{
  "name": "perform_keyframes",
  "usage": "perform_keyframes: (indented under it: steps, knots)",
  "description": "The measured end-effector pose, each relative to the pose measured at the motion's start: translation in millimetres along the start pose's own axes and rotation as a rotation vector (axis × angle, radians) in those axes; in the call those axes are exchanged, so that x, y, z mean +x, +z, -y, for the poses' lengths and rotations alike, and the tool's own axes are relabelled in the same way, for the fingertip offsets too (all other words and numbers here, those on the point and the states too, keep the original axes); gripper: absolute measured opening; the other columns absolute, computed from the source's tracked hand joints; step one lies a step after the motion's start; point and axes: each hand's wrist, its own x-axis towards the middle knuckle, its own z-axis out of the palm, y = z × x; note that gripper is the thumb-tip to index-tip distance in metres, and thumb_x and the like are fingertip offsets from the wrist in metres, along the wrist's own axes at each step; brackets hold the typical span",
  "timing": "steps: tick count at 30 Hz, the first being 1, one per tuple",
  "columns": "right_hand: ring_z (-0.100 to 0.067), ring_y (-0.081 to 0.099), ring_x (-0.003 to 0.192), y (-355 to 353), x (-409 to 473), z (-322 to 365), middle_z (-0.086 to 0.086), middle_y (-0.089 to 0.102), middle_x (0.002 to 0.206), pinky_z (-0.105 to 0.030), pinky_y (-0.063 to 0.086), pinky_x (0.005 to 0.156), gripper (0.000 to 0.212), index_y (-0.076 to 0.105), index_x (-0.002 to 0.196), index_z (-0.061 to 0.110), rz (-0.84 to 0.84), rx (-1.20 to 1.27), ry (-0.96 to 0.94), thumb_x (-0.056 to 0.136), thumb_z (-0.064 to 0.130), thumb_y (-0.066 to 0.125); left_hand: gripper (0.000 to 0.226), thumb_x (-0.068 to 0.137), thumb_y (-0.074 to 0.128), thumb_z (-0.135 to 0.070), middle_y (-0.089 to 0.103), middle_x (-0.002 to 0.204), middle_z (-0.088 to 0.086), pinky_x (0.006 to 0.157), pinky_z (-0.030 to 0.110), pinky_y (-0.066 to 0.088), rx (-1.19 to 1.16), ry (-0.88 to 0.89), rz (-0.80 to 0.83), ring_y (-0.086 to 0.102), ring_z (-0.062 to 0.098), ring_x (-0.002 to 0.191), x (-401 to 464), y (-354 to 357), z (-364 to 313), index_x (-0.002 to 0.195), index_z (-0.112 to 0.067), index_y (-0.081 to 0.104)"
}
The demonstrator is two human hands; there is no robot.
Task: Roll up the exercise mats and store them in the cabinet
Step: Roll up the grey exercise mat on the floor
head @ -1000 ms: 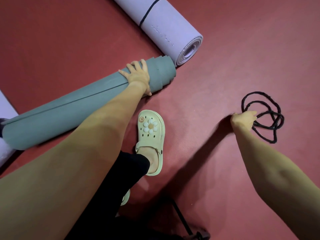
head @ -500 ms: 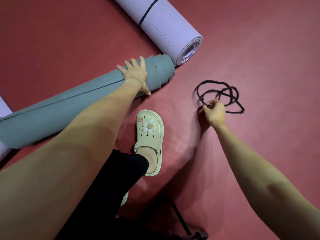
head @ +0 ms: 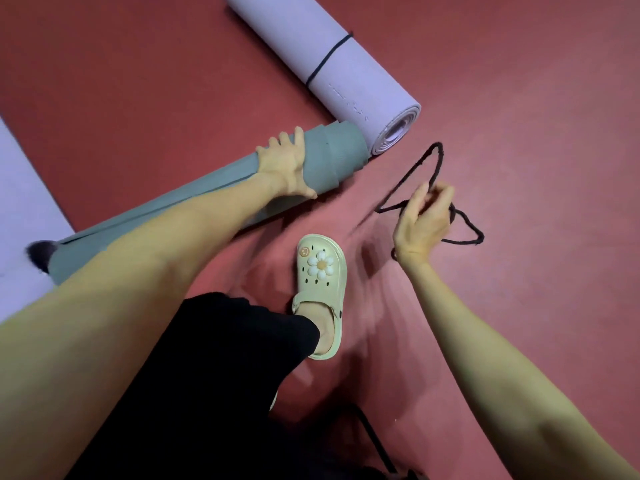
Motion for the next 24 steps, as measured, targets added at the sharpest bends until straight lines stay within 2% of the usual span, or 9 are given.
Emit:
perform_keyframes:
  steps: [2,4,8,10,12,15,18,21,24]
  knots:
    - [-0.007,0.036,0.064,-2.5,-6.5,12.6,0.012,0.04,0.063,-0.027,0.024,0.061,0.021,0.051,0.092,-0.001,0.008,-0.005,0.071,0.098,0.018,0.044,0.136,0.046,0.087,-0.061,0.044,0.131,0.021,0.092,0.055,0.043,-0.019,0.026,-0.018,0.047,0.041,0.118,-10.3,-12.1,7.4,0.147,-0.004,0.015]
    - [-0.018,0.041,0.07,-3.5,-10.6,20.3,0.002,0.046,0.069,-0.033,0.029,0.066,0.02,0.044,0.09,0.007,0.063,-0.003,0.119,0.098,0.024,0.037,0.134,0.048,0.086,-0.062,0.045,0.131,0.02,0.092,0.053,0.044,-0.032,0.054,-0.025,0.047,0.04,0.118,-22.6,-22.8,12.5,0.147,-0.005,0.016]
    - [-0.022,0.048,0.075,-2.2,-12.8,41.1,-0.005,0.054,0.08,-0.034,0.037,0.073,0.015,0.04,0.087,0.014,0.271,0.146,0.032,0.098,0.022,0.034,0.125,0.044,0.085,-0.064,0.05,0.124,0.02,0.091,0.049,0.048,-0.068,0.119,-0.026,0.053,0.04,0.112,-47.3,-46.5,25.0,0.139,-0.006,0.027]
    - [-0.017,0.052,0.066,3.0,-10.1,57.5,-0.001,0.056,0.072,-0.032,0.041,0.068,0.017,0.04,0.083,0.019,0.433,0.239,0.1,0.1,0.014,0.036,0.118,0.042,0.085,-0.065,0.053,0.119,0.019,0.088,0.046,0.049,-0.101,0.15,-0.027,0.056,0.039,0.107,-62.6,-62.3,33.3,0.131,-0.007,0.033]
    - [-0.012,0.048,0.054,11.5,-8.0,78.9,0.0,0.054,0.063,-0.028,0.038,0.058,0.022,0.04,0.077,0.021,0.596,0.279,0.235,0.097,0.014,0.042,0.116,0.042,0.086,-0.063,0.054,0.12,0.018,0.088,0.044,0.049,-0.154,0.165,-0.042,0.056,0.037,0.106,-80.9,-80.6,43.5,0.13,-0.009,0.034]
    - [-0.009,0.036,0.047,15.1,-21.2,119.2,0.0,0.05,0.057,-0.024,0.027,0.05,0.022,0.051,0.08,0.019,0.751,0.345,0.373,0.095,0.033,0.042,0.115,0.044,0.088,-0.058,0.053,0.125,0.016,0.091,0.043,0.047,-0.248,0.177,-0.114,0.055,0.034,0.11,-112.1,-109.8,64.9,0.133,-0.01,0.033]
    - [-0.008,0.034,0.048,9.6,-52.3,163.5,0.0,0.048,0.058,-0.023,0.023,0.046,0.048,0.054,0.1,0.017,0.88,0.574,0.493,0.095,0.06,0.034,0.115,0.046,0.091,-0.054,0.052,0.13,0.01,0.094,0.036,0.045,-0.33,0.151,-0.205,0.054,0.028,0.114,-146.8,-140.3,90.8,0.134,-0.012,0.031]
    - [-0.008,0.03,0.048,3.4,-80.8,209.5,0.005,0.039,0.055,-0.023,0.017,0.046,0.059,0.047,0.079,0.021,0.99,0.703,0.42,0.075,0.079,0.038,0.113,0.048,0.093,-0.047,0.052,0.13,0.003,0.091,0.03,0.042,-0.382,0.123,-0.289,0.053,0.021,0.114,-187.1,-163.0,114.0,0.135,-0.012,0.031]
    - [-0.008,0.025,0.046,-6.0,-102.6,260.9,0.006,0.031,0.054,-0.021,0.018,0.042,0.056,0.042,0.075,0.021,1.018,0.718,0.329,0.068,0.078,0.043,0.11,0.051,0.094,-0.038,0.05,0.125,-0.005,0.091,0.029,0.04,-0.459,0.053,-0.402,0.051,0.015,0.111,-230.7,-179.1,135.5,0.136,-0.013,0.029]
